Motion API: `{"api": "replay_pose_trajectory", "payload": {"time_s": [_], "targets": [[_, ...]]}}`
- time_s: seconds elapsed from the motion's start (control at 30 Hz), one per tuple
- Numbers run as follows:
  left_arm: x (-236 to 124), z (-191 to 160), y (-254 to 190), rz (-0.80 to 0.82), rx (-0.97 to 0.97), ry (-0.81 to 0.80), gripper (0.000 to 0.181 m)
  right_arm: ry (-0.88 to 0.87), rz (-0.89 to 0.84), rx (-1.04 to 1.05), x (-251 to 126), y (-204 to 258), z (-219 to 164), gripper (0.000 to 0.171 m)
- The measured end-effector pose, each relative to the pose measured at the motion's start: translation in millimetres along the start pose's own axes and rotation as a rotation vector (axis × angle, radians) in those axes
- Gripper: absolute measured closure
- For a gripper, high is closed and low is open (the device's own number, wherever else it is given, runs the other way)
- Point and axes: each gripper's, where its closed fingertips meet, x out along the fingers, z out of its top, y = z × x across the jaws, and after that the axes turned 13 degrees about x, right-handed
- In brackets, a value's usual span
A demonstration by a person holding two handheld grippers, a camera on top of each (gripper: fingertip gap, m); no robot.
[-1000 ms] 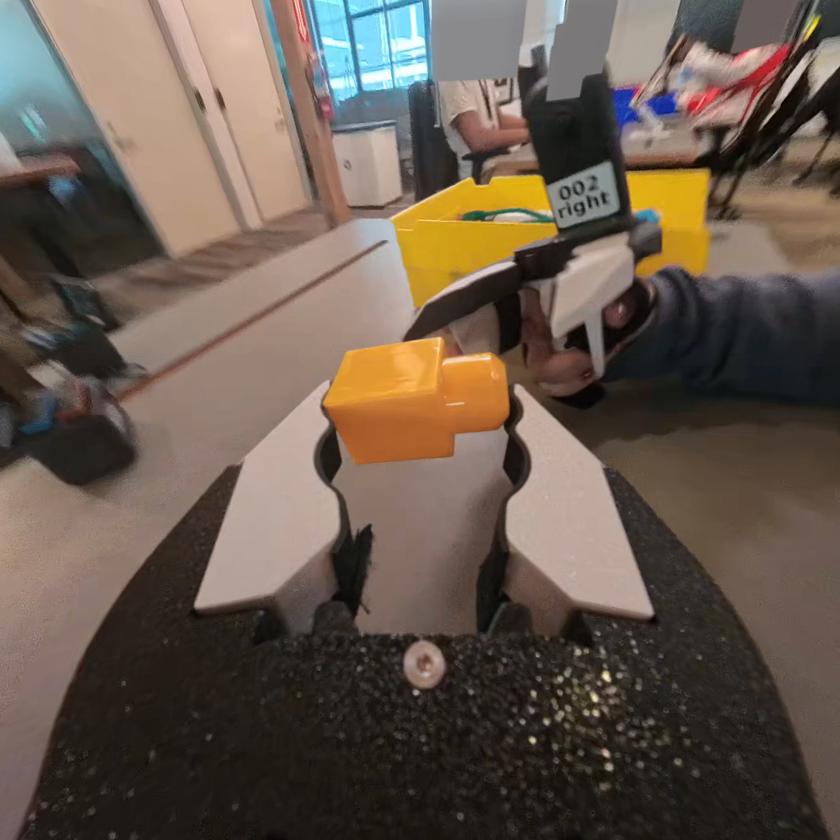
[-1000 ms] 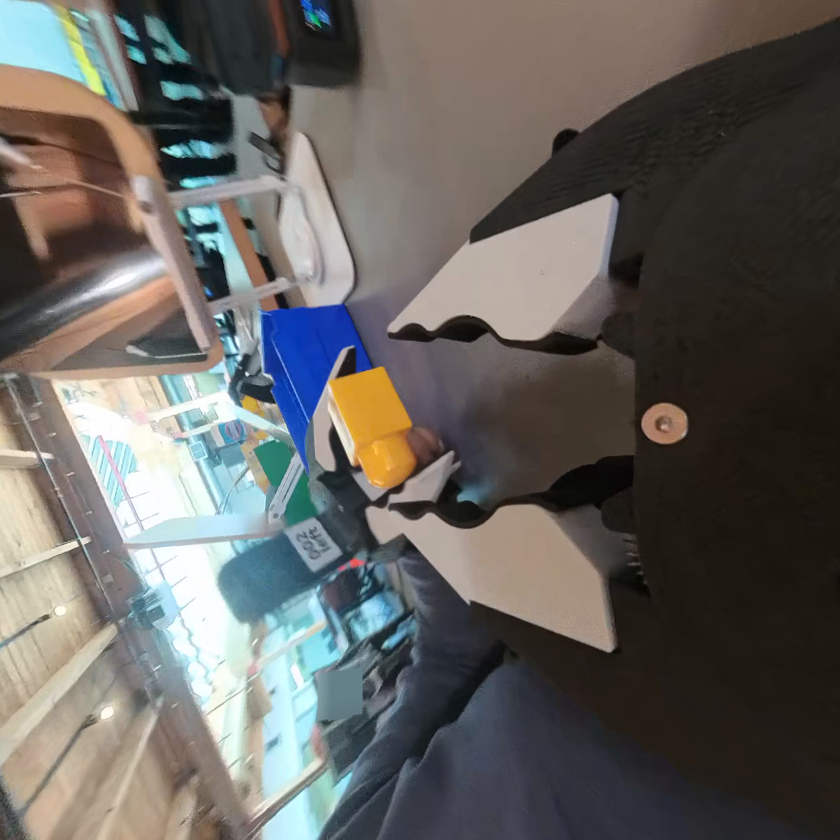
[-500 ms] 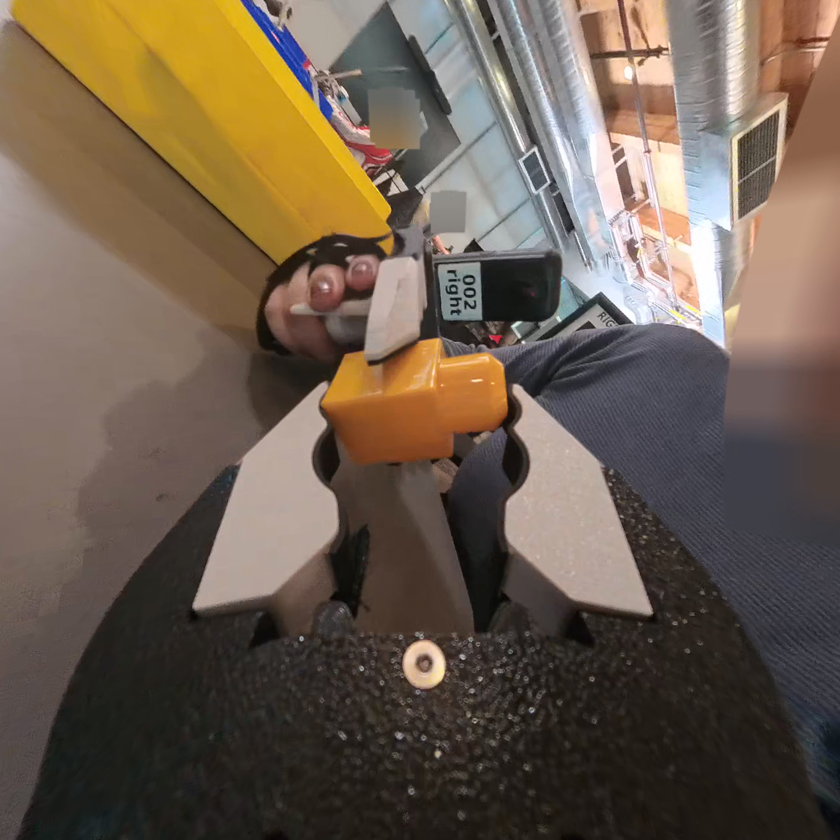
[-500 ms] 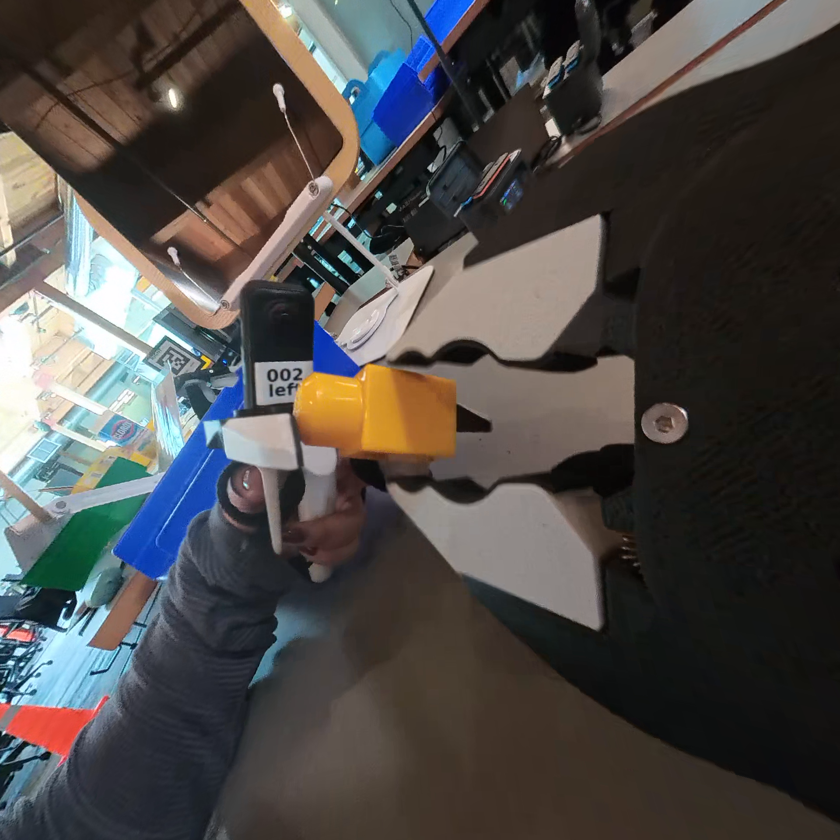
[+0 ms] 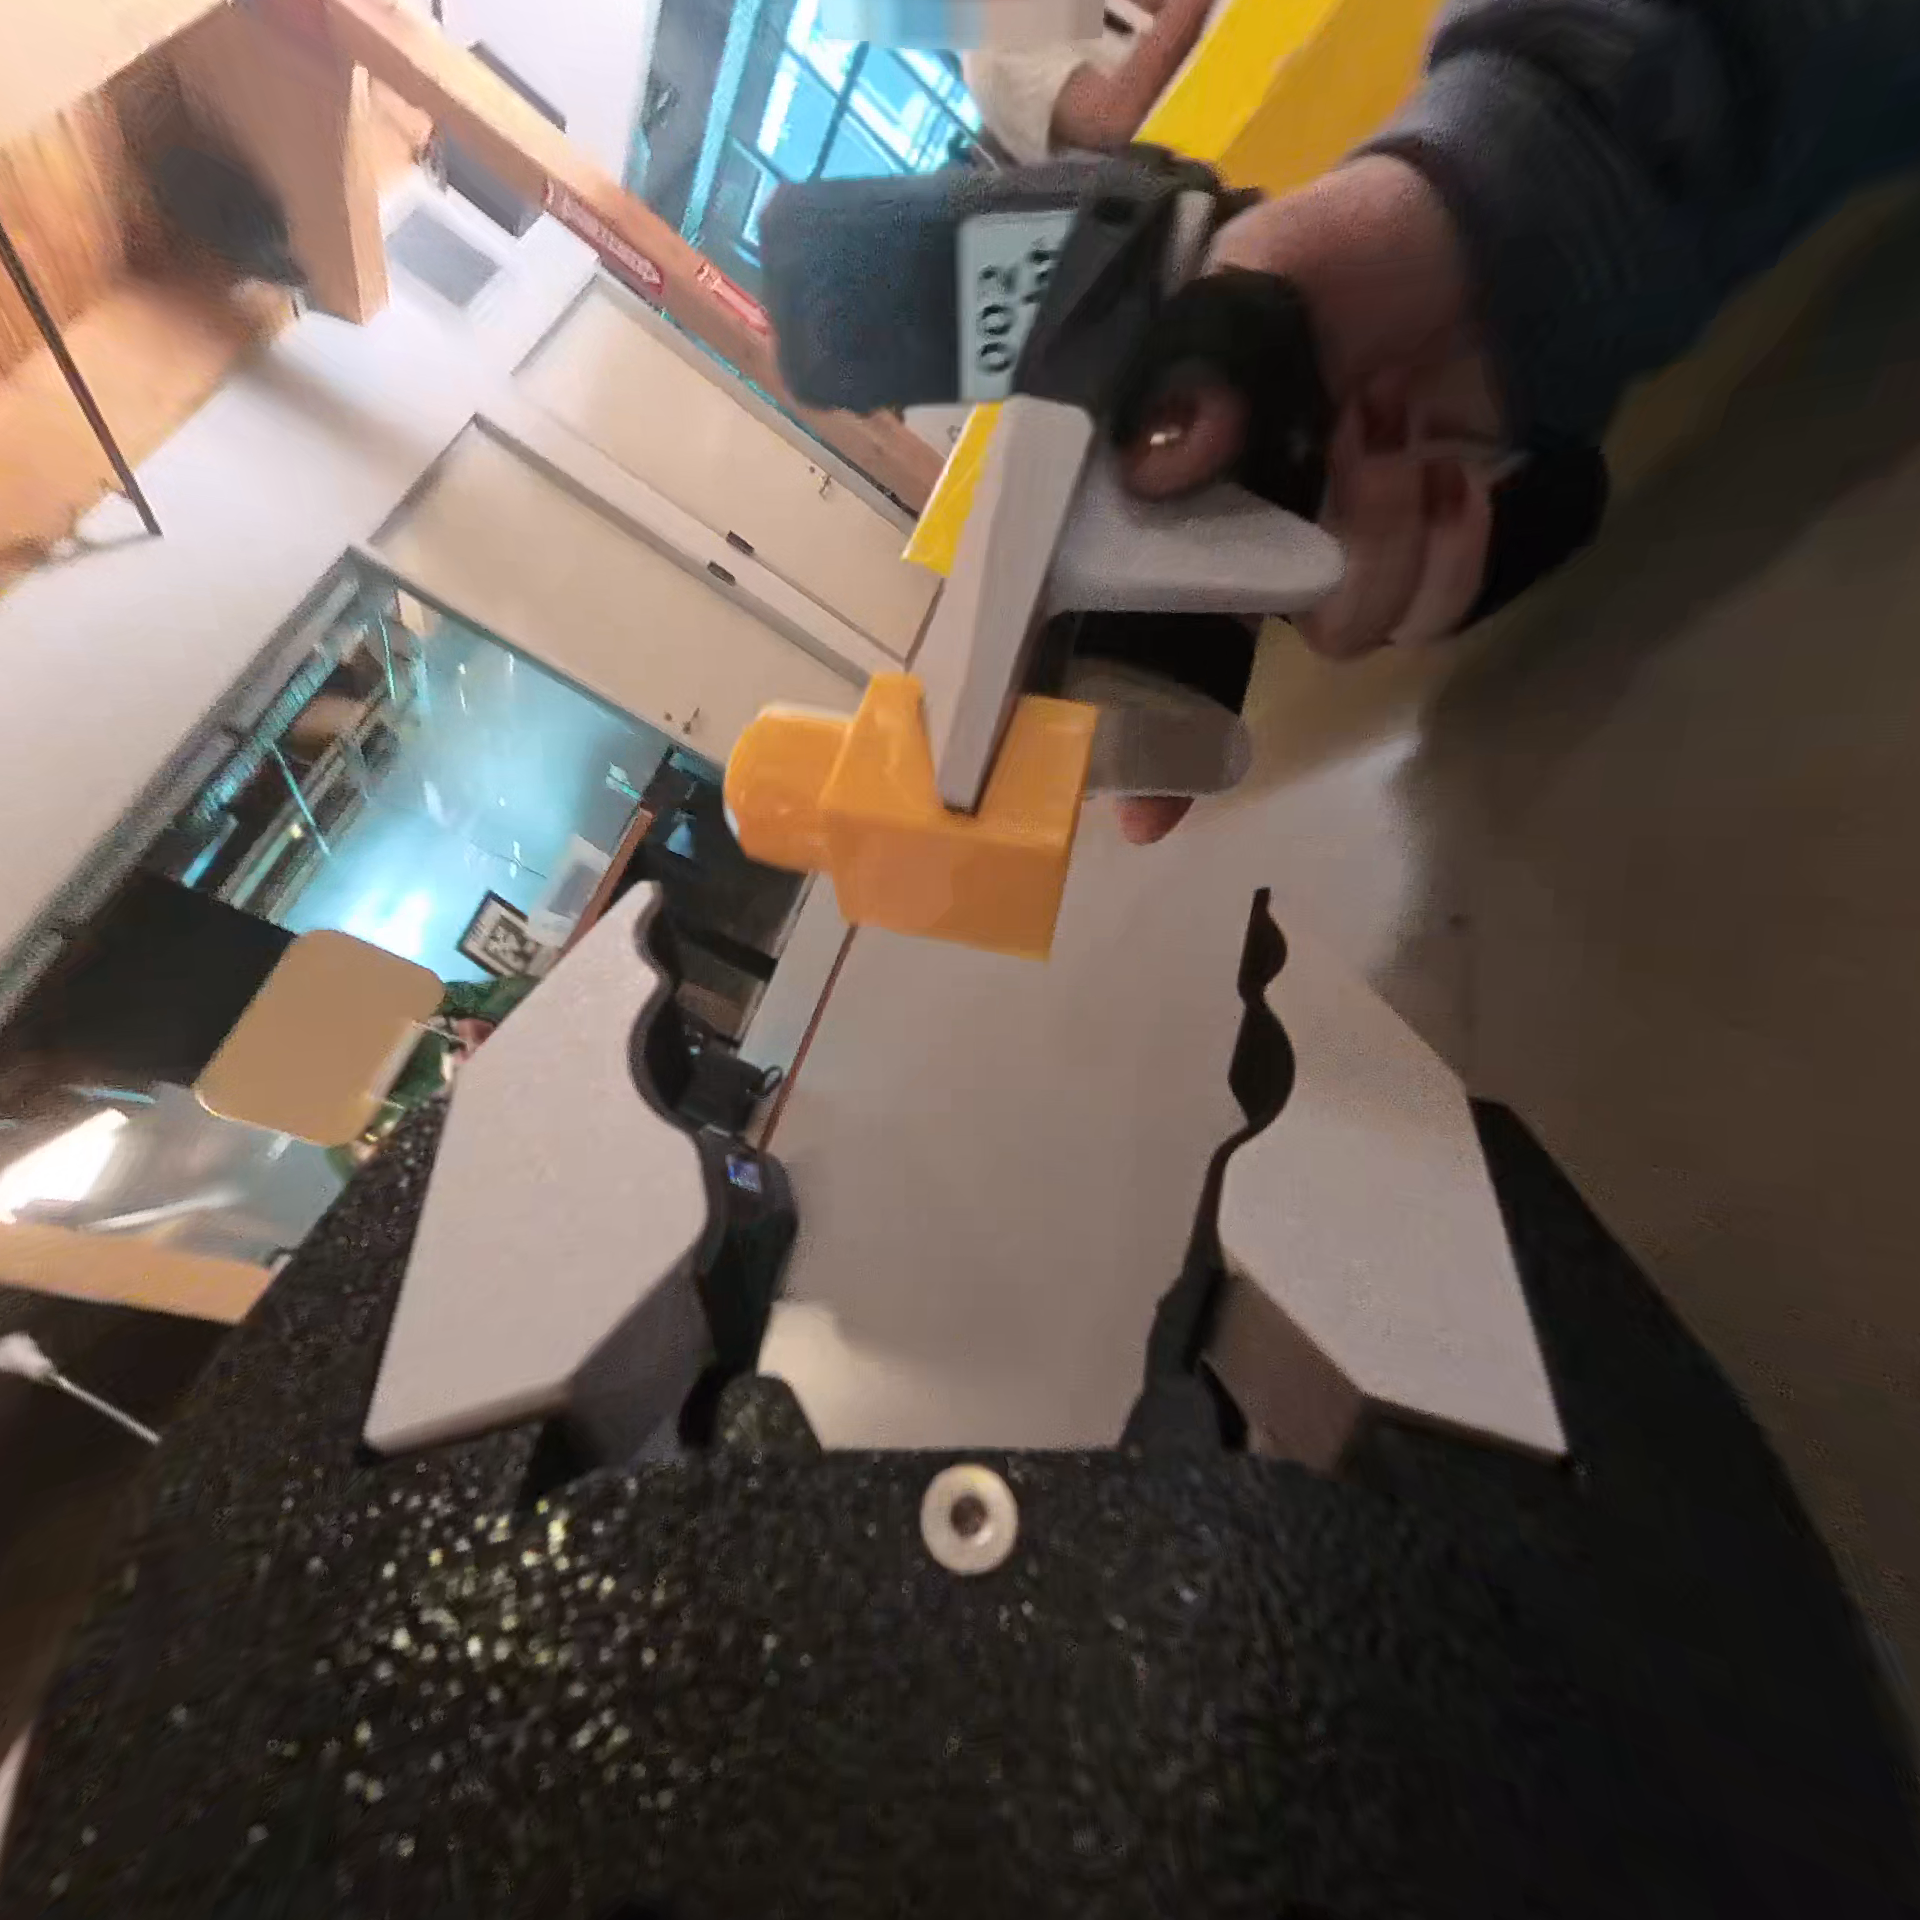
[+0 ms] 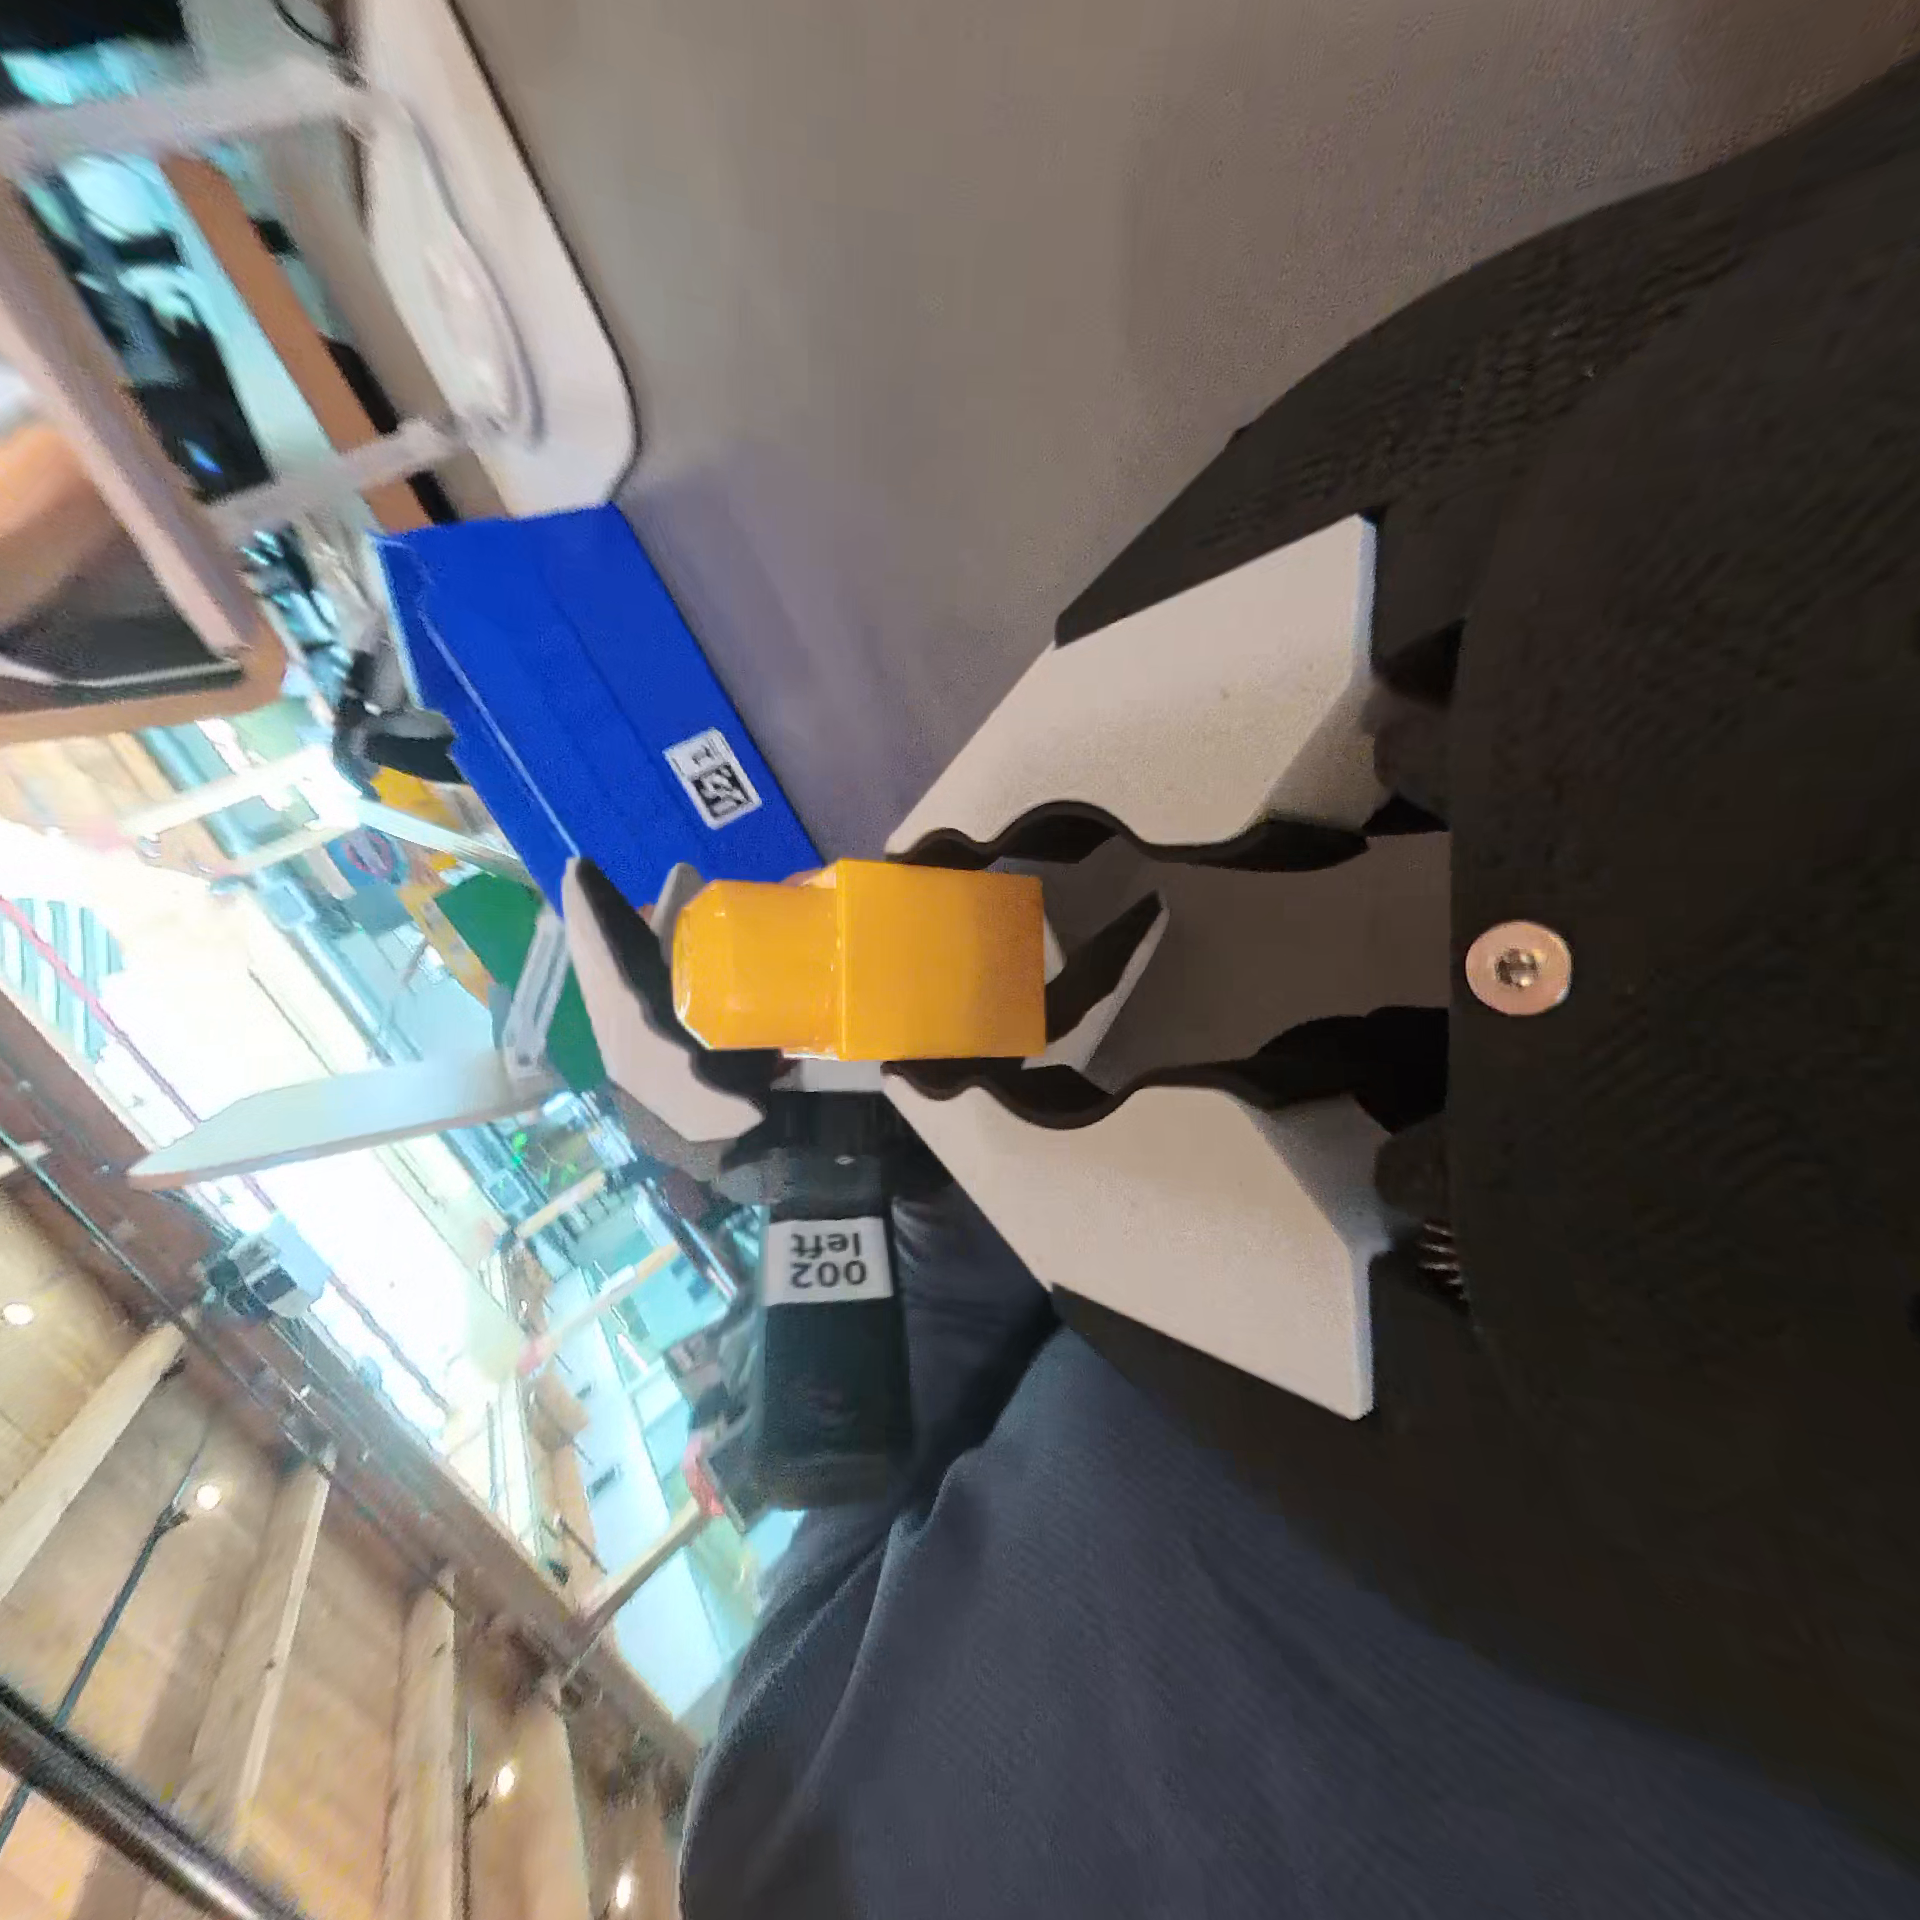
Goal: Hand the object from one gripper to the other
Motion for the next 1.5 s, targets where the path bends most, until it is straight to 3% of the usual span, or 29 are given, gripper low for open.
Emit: {"api": "replay_pose_trajectory", "payload": {"time_s": [0.1, 0.2, 0.3, 0.37, 0.47, 0.53, 0.6, 0.7, 0.87, 0.97, 1.03, 1.13, 1.23, 1.4, 1.5], "targets": [[1.7, 3.8, -8.3, -0.019, 0.04, -0.016, 0.088, 0.103, 0.01, 0.038, 4.4, -0.5, -16.9, 0.137], [-0.8, 7.3, -4.0, 0.007, 0.032, -0.036, 0.116, 0.139, 0.01, 0.026, 8.6, 0.8, -24.7, 0.137], [5.0, -14.0, 1.3, 0.026, 0.015, 0.12, 0.116, 0.044, -0.109, -0.026, 9.9, -14.0, -10.9, 0.133], [8.2, -33.7, 3.1, 0.036, 0.048, 0.263, 0.116, -0.064, -0.285, -0.119, 6.4, -30.8, 5.6, 0.108], [10.4, -38.2, 1.9, 0.048, 0.065, 0.327, 0.116, -0.061, -0.487, -0.287, 5.1, -40.9, 8.0, 0.106], [11.5, -36.4, 1.6, 0.055, 0.054, 0.331, 0.116, -0.029, -0.529, -0.342, 8.7, -40.3, 3.5, 0.11], [12.0, -36.6, 1.8, 0.058, 0.055, 0.323, 0.116, -0.019, -0.515, -0.349, 11.8, -36.3, 0.8, 0.127], [12.2, -28.9, -0.4, 0.05, 0.099, 0.252, 0.115, 0.019, -0.441, -0.284, 10.9, -32.2, -2.7, 0.128], [12.4, -18.3, -4.3, 0.047, 0.152, 0.165, 0.086, 0.093, -0.171, -0.059, 6.6, -7.7, -11.1, 0.129], [5.9, 5.7, -5.3, 0.052, 0.125, 0.016, 0.103, 0.149, 0.049, 0.111, 4.6, 15.3, -19.3, 0.129], [4.3, 6.0, -6.4, 0.024, 0.109, 0.005, 0.11, 0.17, 0.069, 0.106, 5.0, 17.0, -23.6, 0.129], [10.2, -17.7, -3.0, 0.035, 0.108, 0.163, 0.111, 0.09, -0.08, -0.003, 7.0, -0.2, -12.6, 0.128], [12.3, -42.2, -1.8, 0.022, 0.029, 0.324, 0.111, -0.03, -0.368, -0.228, 1.7, -25.1, 7.8, 0.112], [10.7, -56.3, -1.5, 0.021, 0.002, 0.463, 0.111, 0.015, -0.69, -0.549, 9.6, -36.2, 3.8, 0.1], [10.9, -55.3, -4.4, 0.016, 0.027, 0.488, 0.111, 0.024, -0.8, -0.651, 11.9, -39.7, 2.0, 0.107]]}}
